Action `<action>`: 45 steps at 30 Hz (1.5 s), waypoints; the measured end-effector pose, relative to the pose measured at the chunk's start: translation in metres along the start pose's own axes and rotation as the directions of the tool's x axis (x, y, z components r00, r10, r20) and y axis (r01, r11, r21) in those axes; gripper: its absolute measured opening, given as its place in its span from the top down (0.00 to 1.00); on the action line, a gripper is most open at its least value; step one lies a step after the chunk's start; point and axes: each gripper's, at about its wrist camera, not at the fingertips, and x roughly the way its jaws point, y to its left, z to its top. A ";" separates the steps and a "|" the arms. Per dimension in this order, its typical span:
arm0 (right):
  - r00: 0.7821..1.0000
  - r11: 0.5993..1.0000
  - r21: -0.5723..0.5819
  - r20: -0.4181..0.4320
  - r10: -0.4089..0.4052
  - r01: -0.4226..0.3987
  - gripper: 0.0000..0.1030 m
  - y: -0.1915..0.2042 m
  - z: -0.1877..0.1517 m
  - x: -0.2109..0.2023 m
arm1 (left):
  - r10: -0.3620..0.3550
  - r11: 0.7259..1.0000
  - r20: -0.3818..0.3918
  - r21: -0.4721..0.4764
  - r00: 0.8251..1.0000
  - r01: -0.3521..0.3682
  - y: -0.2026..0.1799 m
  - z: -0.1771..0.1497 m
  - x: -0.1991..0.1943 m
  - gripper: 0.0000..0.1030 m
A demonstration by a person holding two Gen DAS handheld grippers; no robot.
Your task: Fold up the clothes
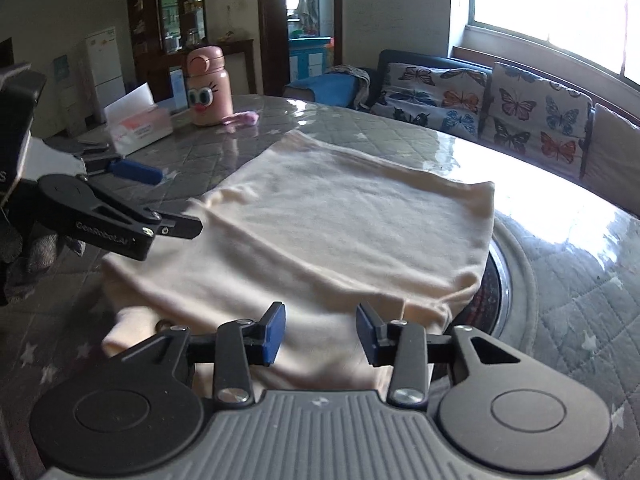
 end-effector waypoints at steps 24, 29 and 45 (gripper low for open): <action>0.999 0.999 -0.025 0.003 -0.035 0.035 0.50 0.000 -0.023 -0.042 | -0.076 0.935 0.111 0.353 0.991 0.032 -0.043 -0.055 -0.072 0.19; 0.999 0.997 -0.064 -0.010 -0.032 0.032 0.45 0.002 -0.029 -0.052 | -0.141 0.891 0.107 0.447 0.984 0.079 -0.064 -0.068 -0.069 0.36; 1.000 0.964 -0.266 0.001 0.012 -0.011 0.27 0.027 -0.042 -0.060 | -0.223 0.939 0.140 0.297 0.965 0.174 -0.053 -0.031 -0.058 0.96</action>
